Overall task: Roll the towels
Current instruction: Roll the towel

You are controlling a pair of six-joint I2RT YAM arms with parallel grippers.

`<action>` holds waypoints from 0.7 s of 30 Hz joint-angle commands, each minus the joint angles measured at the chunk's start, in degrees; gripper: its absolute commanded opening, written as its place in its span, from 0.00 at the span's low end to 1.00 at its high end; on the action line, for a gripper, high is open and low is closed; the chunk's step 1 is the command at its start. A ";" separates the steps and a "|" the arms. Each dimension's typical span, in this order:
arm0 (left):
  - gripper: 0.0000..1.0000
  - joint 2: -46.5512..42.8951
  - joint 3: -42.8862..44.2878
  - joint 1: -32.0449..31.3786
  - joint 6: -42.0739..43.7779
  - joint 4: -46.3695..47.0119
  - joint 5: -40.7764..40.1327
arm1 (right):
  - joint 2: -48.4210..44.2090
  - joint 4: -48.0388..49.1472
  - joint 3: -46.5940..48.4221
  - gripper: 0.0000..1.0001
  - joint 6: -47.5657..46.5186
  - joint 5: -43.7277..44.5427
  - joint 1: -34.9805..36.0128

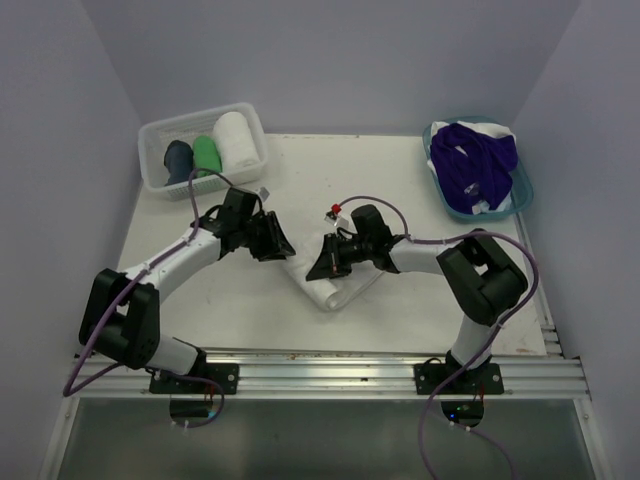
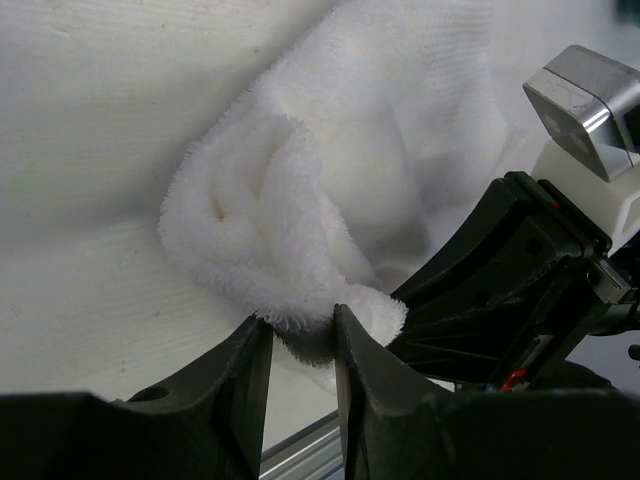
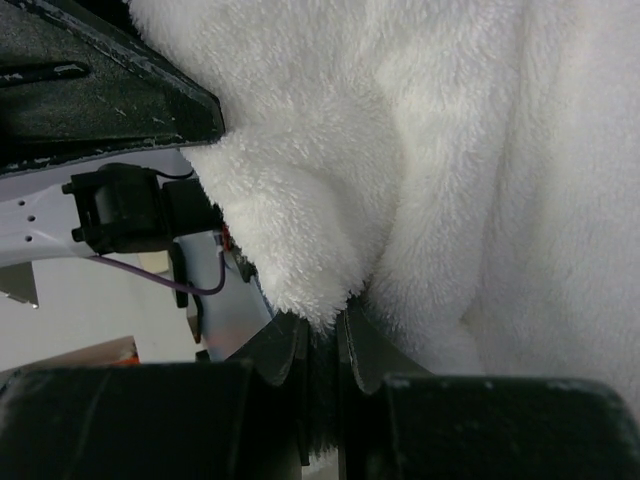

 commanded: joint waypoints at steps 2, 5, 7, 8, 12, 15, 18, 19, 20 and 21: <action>0.42 0.69 2.88 -1.31 1.05 0.75 2.78 | 0.95 5.51 -0.32 0.00 2.88 -2.56 -0.44; 0.62 -0.54 2.88 -1.31 0.79 -0.04 0.85 | 1.04 5.95 -0.84 0.00 2.88 -2.30 -0.52; 0.78 -2.73 2.10 -1.31 0.09 0.04 -1.43 | 1.04 6.04 -1.02 0.00 2.97 -2.30 -0.52; 0.79 -3.78 1.83 -1.31 -0.18 0.30 -2.05 | 1.04 6.21 -1.11 0.00 3.05 -2.29 -0.44; 0.89 -9.58 1.04 -1.31 -0.44 -0.30 -6.35 | 1.04 6.39 -1.02 0.00 3.23 -2.47 -0.52; 0.79 -12.39 0.07 -1.40 0.87 0.30 -5.84 | 1.04 6.74 -0.93 0.00 3.49 -2.47 -0.44; 0.51 -12.58 -0.81 -1.49 2.54 2.05 -1.81 | 1.12 6.74 -0.76 0.00 3.49 -2.56 -0.52; 0.44 -12.15 -1.25 -1.58 2.72 2.67 -0.66 | 1.21 6.74 -0.67 0.00 3.49 -2.56 -0.61; 0.36 -11.62 -1.25 -1.67 2.90 3.03 0.22 | 1.30 6.92 -0.58 0.00 3.76 -2.56 -0.61; 0.26 -10.40 -1.42 -1.84 2.98 4.08 2.15 | 1.30 7.27 -0.67 0.00 4.02 -2.56 -0.61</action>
